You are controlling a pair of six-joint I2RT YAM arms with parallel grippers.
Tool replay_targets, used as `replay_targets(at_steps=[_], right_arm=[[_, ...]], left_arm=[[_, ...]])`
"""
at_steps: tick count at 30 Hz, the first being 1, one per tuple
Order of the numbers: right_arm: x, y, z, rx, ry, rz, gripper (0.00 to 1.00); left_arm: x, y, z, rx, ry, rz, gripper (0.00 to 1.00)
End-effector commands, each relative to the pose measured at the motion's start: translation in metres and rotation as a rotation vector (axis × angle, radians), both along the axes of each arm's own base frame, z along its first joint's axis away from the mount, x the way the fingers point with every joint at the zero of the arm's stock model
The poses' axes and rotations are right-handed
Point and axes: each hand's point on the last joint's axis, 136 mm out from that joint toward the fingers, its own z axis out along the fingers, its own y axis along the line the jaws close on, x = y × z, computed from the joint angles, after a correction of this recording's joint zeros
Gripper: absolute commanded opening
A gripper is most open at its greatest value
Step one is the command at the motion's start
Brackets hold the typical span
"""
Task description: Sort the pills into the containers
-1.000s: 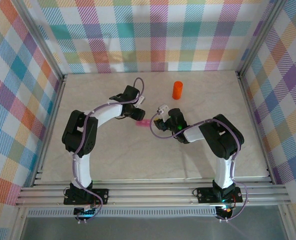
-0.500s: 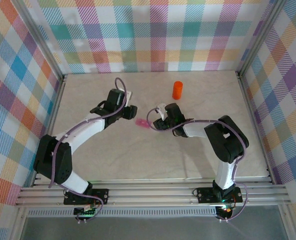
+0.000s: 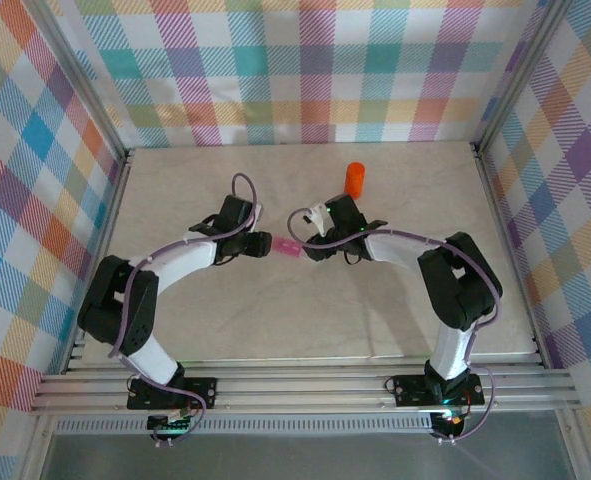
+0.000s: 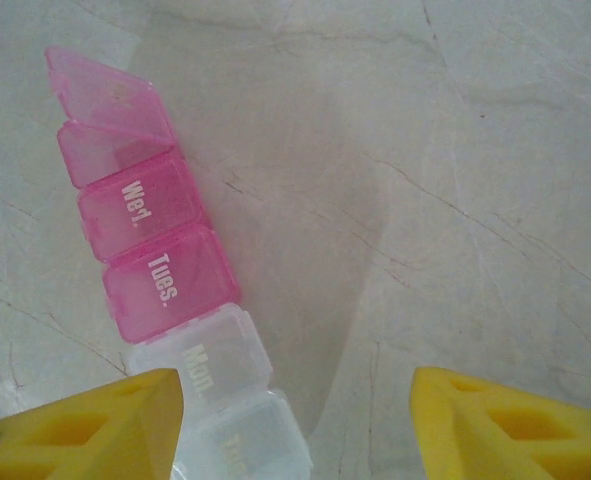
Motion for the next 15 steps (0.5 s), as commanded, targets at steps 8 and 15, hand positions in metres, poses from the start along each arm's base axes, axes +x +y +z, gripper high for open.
replay_targets(at_steps=[8, 15], right_arm=[[-0.020, 0.008, -0.033, -0.074, 0.122, 0.125, 0.58], [-0.029, 0.016, -0.034, -0.070, 0.204, 0.186, 0.55]], left_arm=[[0.025, -0.014, -0.005, -0.043, 0.025, -0.014, 0.62], [0.038, -0.011, -0.016, -0.012, 0.051, -0.014, 0.62]])
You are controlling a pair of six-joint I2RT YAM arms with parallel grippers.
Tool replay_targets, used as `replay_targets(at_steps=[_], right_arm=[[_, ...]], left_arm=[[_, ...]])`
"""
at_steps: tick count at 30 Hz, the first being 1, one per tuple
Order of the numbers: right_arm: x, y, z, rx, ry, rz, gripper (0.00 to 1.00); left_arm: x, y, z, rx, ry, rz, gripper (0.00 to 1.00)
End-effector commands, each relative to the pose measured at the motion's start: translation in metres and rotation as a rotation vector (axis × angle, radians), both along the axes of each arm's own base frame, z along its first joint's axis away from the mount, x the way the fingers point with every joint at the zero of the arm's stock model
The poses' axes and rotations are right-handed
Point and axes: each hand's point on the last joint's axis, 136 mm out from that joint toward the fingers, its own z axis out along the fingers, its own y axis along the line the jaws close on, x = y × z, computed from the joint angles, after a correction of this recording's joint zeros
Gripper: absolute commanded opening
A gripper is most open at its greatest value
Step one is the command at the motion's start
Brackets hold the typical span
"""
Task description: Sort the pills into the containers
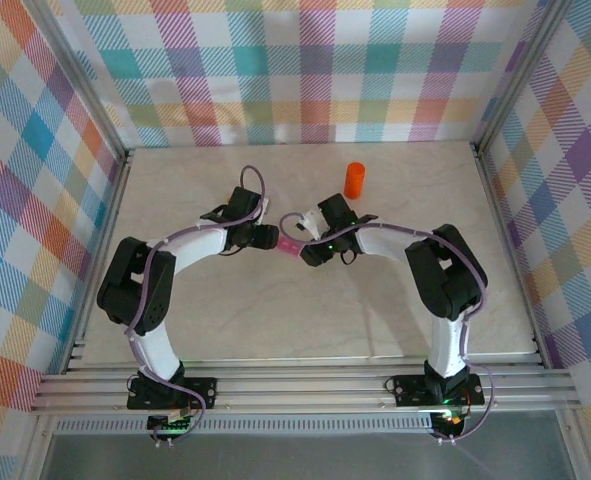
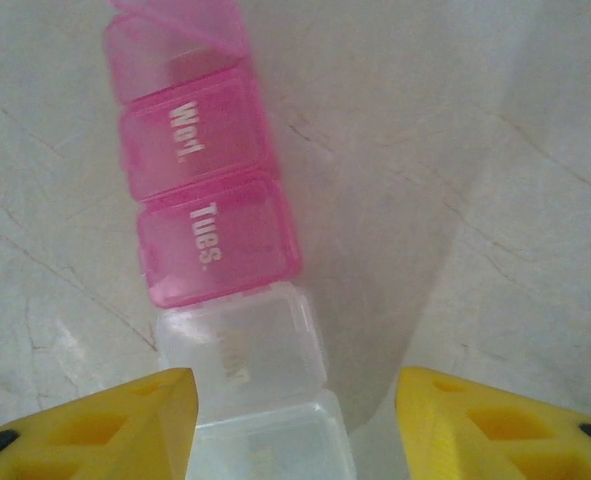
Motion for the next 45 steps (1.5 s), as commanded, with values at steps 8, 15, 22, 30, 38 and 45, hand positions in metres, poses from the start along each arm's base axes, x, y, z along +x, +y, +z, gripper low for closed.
replay_targets(at_steps=[8, 15, 22, 30, 38, 45], right_arm=[[-0.030, 0.010, -0.005, -0.040, 0.199, 0.163, 0.55], [-0.038, 0.011, -0.004, -0.058, 0.255, 0.261, 0.48], [-0.040, 0.000, -0.009, -0.094, 0.259, 0.359, 0.48], [-0.038, -0.017, 0.002, -0.070, 0.270, 0.400, 0.48], [-0.034, -0.035, 0.013, -0.117, 0.318, 0.467, 0.48], [-0.023, -0.021, 0.033, -0.056, 0.263, 0.452, 0.49]], left_arm=[[0.024, -0.002, -0.003, -0.018, 0.018, -0.007, 0.62], [0.037, -0.018, 0.007, -0.086, 0.014, -0.022, 0.62], [0.037, -0.020, -0.009, -0.082, 0.053, -0.024, 0.62], [0.040, -0.016, 0.021, -0.088, -0.017, -0.011, 0.61], [-0.001, -0.006, 0.055, -0.071, -0.178, -0.165, 0.65], [-0.037, 0.009, 0.047, -0.014, -0.310, -0.260, 0.64]])
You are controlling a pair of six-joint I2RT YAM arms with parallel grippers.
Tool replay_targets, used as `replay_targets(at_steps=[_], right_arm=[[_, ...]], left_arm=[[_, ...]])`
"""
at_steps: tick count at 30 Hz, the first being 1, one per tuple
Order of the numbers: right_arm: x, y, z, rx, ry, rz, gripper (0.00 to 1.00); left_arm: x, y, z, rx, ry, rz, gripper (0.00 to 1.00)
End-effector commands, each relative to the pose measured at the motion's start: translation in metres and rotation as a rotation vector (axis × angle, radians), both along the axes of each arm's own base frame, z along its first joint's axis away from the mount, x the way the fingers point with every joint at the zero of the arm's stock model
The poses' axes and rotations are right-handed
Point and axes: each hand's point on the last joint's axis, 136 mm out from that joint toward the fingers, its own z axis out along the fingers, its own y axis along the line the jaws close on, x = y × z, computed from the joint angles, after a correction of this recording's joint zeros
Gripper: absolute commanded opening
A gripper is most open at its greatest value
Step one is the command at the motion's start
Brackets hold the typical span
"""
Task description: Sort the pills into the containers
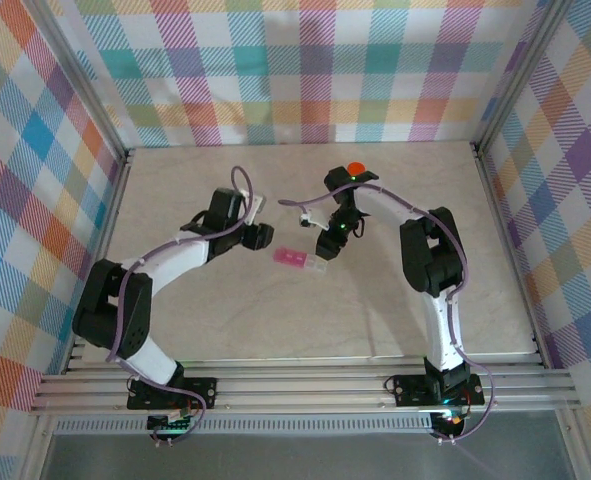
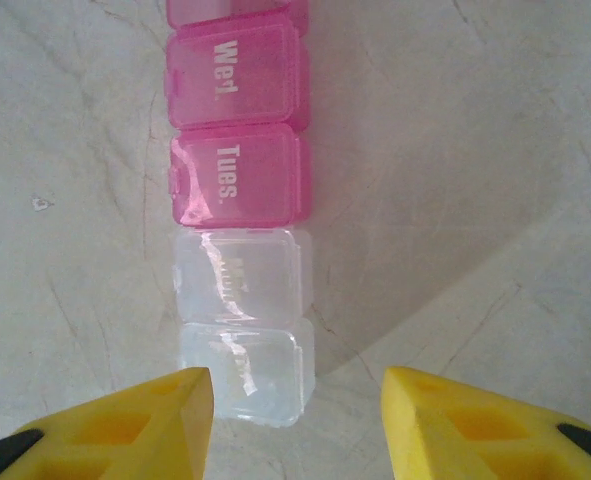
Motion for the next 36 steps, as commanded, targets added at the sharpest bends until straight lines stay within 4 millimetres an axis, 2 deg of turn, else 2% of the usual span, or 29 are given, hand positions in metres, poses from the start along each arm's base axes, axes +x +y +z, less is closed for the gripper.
replay_targets(at_steps=[1, 4, 11, 18, 24, 33, 36], right_arm=[[-0.006, 0.013, 0.019, 0.078, 0.003, 0.018, 0.50], [-0.008, 0.019, 0.018, 0.078, -0.013, 0.028, 0.50], [-0.011, 0.015, -0.003, 0.002, 0.006, 0.042, 0.48], [-0.018, 0.015, -0.005, 0.004, 0.024, 0.065, 0.47], [-0.020, 0.009, -0.016, -0.038, 0.033, 0.075, 0.47], [-0.023, -0.001, -0.031, -0.099, 0.046, 0.082, 0.47], [-0.024, -0.007, -0.034, -0.131, 0.042, 0.088, 0.47]], left_arm=[[-0.006, -0.002, 0.021, -0.011, -0.164, -0.091, 0.65], [-0.013, -0.006, 0.016, 0.026, -0.154, -0.167, 0.66], [0.002, -0.012, 0.000, 0.109, -0.117, -0.219, 0.66], [0.002, -0.020, -0.014, 0.141, -0.098, -0.297, 0.65], [0.008, -0.027, -0.017, 0.151, -0.104, -0.337, 0.66], [0.010, -0.042, -0.038, 0.213, -0.048, -0.446, 0.66], [0.017, -0.042, -0.041, 0.234, -0.041, -0.443, 0.66]])
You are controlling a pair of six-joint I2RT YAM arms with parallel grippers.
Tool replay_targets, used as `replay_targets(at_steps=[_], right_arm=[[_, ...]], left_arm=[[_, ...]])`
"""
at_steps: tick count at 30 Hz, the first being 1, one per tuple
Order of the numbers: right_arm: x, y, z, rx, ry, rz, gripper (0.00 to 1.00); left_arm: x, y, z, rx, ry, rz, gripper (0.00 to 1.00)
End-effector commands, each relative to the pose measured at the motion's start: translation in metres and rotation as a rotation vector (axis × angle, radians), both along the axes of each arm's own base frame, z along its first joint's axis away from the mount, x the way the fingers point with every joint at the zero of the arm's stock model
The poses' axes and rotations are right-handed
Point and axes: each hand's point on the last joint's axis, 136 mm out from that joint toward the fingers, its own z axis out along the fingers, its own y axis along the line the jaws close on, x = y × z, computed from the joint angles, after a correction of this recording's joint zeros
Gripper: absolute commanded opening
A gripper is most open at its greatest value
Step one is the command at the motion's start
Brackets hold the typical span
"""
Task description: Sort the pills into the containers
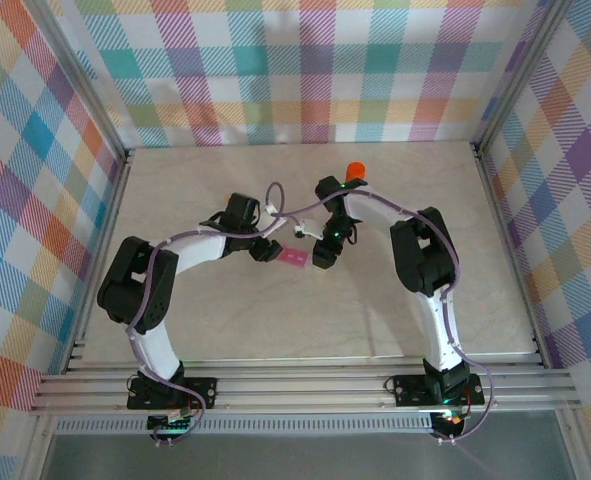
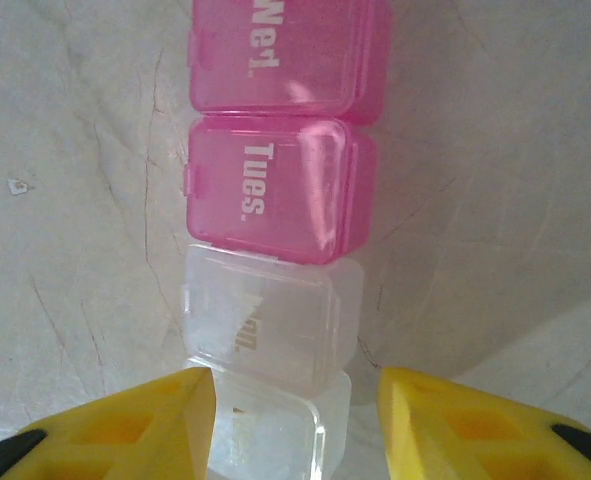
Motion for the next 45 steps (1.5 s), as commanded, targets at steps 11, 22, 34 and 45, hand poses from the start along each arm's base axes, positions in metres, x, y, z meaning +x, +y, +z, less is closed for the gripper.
replay_targets(at_steps=[11, 22, 34, 45], right_arm=[[-0.016, -0.021, -0.016, -0.095, 0.046, 0.053, 0.46], [0.000, -0.021, 0.005, -0.066, -0.032, 0.027, 0.57], [0.034, -0.023, 0.064, -0.020, -0.235, -0.084, 0.69], [0.050, -0.009, 0.141, 0.329, -0.422, -0.558, 0.71]], left_arm=[[0.029, -0.018, 0.010, 0.033, 0.040, -0.026, 0.65], [0.038, -0.027, 0.014, 0.025, 0.079, -0.008, 0.66], [0.064, -0.002, 0.083, -0.115, -0.066, 0.240, 0.66], [0.052, 0.117, 0.152, -0.324, -0.179, 0.914, 0.74]])
